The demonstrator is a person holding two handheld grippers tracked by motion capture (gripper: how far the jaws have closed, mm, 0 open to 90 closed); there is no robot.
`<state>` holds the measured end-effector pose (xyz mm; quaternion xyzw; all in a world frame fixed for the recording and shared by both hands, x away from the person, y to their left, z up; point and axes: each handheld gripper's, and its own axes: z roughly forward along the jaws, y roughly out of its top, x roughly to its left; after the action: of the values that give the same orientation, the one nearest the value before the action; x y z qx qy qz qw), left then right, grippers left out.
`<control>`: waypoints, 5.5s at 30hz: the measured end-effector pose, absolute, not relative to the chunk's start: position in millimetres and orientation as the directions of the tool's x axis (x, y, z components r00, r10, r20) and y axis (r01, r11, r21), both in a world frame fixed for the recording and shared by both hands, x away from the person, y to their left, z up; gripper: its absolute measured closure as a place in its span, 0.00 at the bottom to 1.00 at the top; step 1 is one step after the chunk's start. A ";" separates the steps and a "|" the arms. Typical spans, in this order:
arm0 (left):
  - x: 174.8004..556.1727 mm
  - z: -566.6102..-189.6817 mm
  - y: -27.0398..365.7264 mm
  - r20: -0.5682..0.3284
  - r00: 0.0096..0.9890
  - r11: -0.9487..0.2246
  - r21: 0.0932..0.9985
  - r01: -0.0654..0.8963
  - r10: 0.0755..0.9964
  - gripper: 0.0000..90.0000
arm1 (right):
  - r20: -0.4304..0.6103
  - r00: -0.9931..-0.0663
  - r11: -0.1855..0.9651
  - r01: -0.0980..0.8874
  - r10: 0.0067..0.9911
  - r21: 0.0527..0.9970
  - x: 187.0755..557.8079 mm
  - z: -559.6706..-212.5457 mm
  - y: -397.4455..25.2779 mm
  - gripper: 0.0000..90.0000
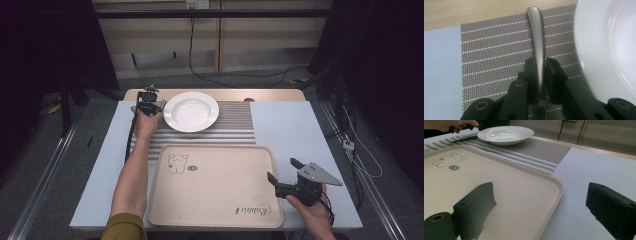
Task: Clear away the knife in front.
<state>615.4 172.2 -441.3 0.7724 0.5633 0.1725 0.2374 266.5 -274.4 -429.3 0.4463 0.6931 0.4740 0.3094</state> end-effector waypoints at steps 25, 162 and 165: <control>610.8 -427.2 183.3 -0.051 0.290 -0.210 0.572 0.793 0.956 0.89 | 0.004 -0.413 0.149 0.336 0.911 0.930 270.8 -430.7 -273.2 0.09; 389.6 -388.6 104.6 0.031 0.589 -0.480 0.615 0.625 0.807 0.89 | -0.020 -0.432 0.182 0.336 0.901 0.924 272.5 -431.5 -266.2 0.09; 382.8 -392.4 102.2 0.020 0.589 -0.475 0.613 0.631 0.808 0.89 | -0.018 -0.437 0.182 0.336 0.900 0.924 272.4 -431.2 -265.5 0.09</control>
<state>382.8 102.2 -392.4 0.8448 0.4260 0.1553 0.2842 272.4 -265.5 -431.2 0.4368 0.7070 0.4673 0.3015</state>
